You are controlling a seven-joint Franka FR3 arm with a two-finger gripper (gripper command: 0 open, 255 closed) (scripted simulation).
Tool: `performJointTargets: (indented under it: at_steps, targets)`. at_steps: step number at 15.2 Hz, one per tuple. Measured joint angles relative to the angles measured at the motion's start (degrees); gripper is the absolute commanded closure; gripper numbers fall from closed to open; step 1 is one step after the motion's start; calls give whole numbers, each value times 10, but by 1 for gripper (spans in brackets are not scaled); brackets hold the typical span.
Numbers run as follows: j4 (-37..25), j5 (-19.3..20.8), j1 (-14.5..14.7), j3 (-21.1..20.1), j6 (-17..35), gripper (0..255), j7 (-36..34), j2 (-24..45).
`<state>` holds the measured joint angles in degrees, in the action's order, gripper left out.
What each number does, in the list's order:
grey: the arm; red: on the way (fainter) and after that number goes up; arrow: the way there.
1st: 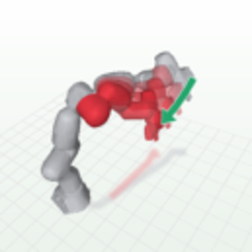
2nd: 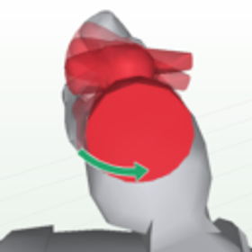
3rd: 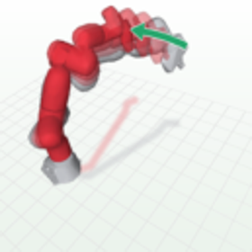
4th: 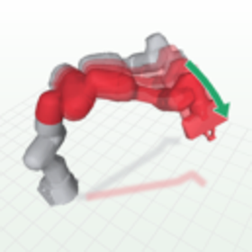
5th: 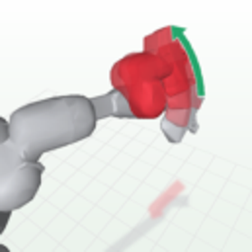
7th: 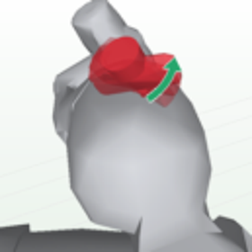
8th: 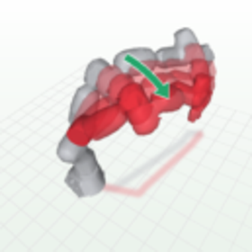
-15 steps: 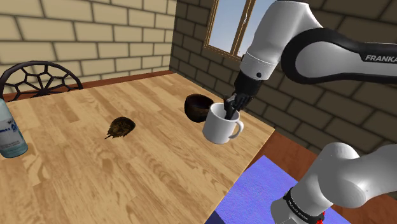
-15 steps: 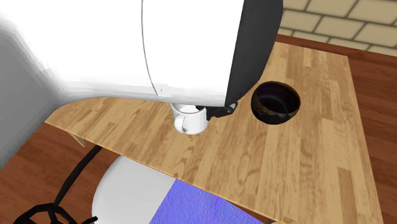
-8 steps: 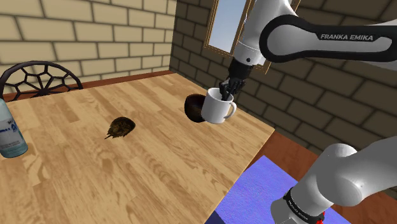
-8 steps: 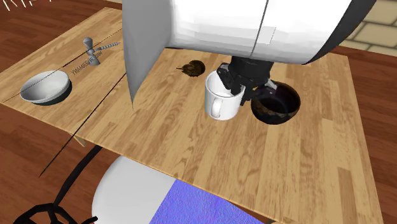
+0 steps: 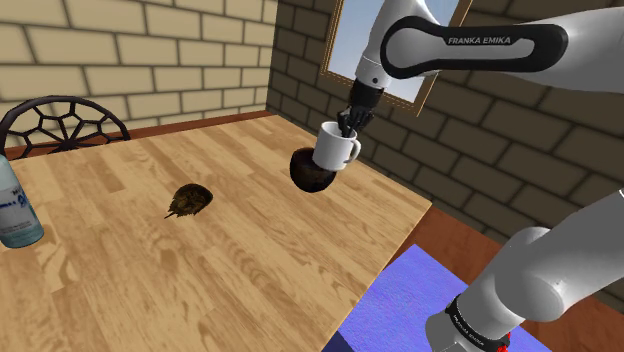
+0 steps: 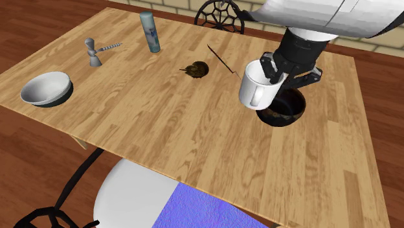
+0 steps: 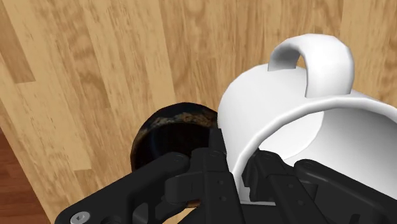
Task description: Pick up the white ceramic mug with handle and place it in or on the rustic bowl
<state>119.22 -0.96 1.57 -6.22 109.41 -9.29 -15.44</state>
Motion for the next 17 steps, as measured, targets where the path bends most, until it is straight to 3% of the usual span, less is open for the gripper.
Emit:
performJointTargets:
  at_steps: [11,17]
  targets:
    - [-228,10,-41,49,-35,255,86,193]
    - [-198,9,-43,51,4,255,91,203]
